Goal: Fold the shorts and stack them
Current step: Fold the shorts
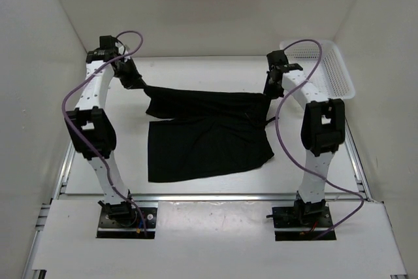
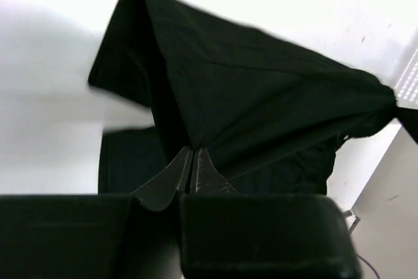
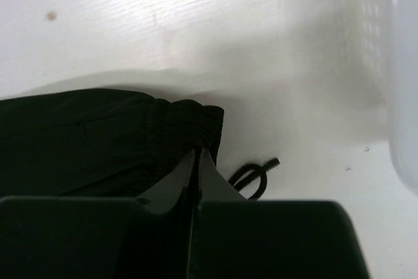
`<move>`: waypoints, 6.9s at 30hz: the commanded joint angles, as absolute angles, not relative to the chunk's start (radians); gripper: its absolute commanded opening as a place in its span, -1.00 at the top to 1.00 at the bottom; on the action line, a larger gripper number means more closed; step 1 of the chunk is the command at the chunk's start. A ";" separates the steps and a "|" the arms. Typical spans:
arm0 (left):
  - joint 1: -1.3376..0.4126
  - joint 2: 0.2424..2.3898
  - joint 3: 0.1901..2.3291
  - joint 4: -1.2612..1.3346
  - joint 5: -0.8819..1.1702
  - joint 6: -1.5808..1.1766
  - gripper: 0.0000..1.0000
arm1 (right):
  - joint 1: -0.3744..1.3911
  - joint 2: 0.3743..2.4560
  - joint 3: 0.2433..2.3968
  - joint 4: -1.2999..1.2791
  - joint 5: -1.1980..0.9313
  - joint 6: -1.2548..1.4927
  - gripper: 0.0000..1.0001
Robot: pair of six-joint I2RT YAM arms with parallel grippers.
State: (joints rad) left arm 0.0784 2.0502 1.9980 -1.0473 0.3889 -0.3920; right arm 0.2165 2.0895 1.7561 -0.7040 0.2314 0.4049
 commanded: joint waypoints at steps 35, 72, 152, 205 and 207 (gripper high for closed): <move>-0.115 1.684 1.158 -0.871 -0.035 -0.594 0.12 | 0.531 1.141 0.821 -0.792 0.328 0.753 0.98; -0.144 1.712 1.206 -0.910 -0.048 -0.584 0.69 | 0.488 1.141 0.830 -0.792 0.319 0.709 0.98; -0.144 1.368 1.131 -1.026 -0.002 -0.555 0.80 | 0.523 1.542 1.060 -0.723 0.239 0.997 0.66; 0.032 2.279 2.598 -1.028 0.304 -0.463 0.80 | 0.290 1.907 1.741 -0.609 0.310 0.563 1.00; 0.041 2.279 2.634 -1.005 0.325 -0.474 0.80 | 0.290 1.916 1.766 -0.609 0.299 0.554 1.00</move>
